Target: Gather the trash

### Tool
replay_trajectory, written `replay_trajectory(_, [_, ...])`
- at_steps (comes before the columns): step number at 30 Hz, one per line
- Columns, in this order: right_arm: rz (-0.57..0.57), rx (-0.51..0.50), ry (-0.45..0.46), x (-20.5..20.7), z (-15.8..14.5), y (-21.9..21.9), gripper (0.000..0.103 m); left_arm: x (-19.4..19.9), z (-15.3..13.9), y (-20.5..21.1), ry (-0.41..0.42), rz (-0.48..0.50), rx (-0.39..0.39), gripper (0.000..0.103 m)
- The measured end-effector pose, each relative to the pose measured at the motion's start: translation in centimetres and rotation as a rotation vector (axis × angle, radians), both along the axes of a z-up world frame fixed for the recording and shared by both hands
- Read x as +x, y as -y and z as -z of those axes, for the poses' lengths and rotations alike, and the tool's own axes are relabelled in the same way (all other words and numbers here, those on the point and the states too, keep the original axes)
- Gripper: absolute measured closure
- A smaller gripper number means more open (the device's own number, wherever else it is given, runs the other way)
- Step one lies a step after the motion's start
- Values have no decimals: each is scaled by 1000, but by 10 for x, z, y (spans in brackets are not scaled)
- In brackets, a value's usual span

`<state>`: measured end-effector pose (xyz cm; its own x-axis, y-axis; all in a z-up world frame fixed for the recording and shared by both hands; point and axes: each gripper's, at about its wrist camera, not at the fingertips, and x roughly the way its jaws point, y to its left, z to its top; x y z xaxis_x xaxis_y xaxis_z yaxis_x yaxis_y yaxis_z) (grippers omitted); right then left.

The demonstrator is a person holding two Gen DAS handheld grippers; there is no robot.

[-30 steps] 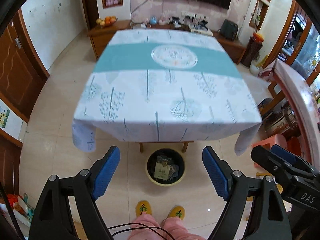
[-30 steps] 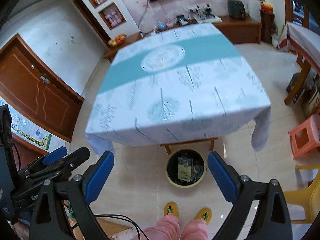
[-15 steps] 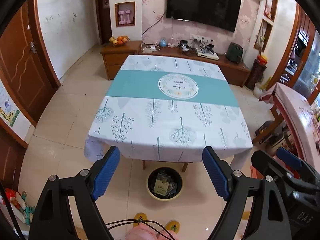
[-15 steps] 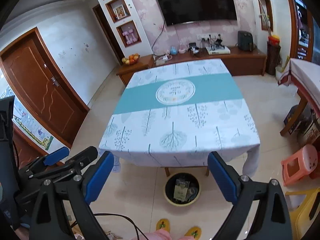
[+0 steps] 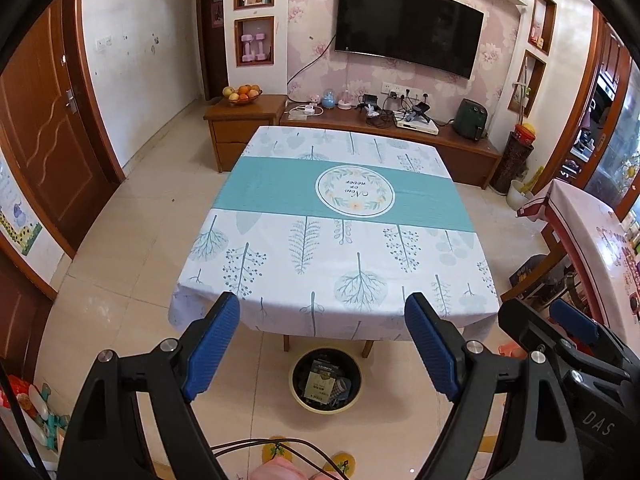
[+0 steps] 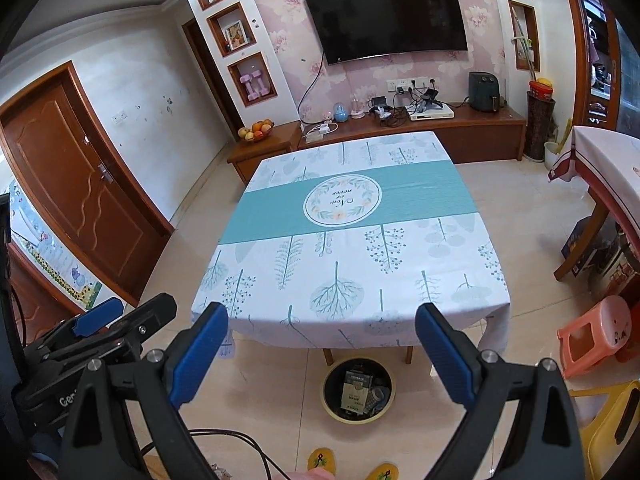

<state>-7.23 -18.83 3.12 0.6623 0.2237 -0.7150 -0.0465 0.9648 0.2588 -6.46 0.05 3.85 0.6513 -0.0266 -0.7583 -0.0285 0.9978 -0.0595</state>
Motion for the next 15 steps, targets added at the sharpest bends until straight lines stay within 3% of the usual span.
replay_trajectory(15, [6,-15,13,2,-5,-1,7,3,-1,-1,-5,6,9,20])
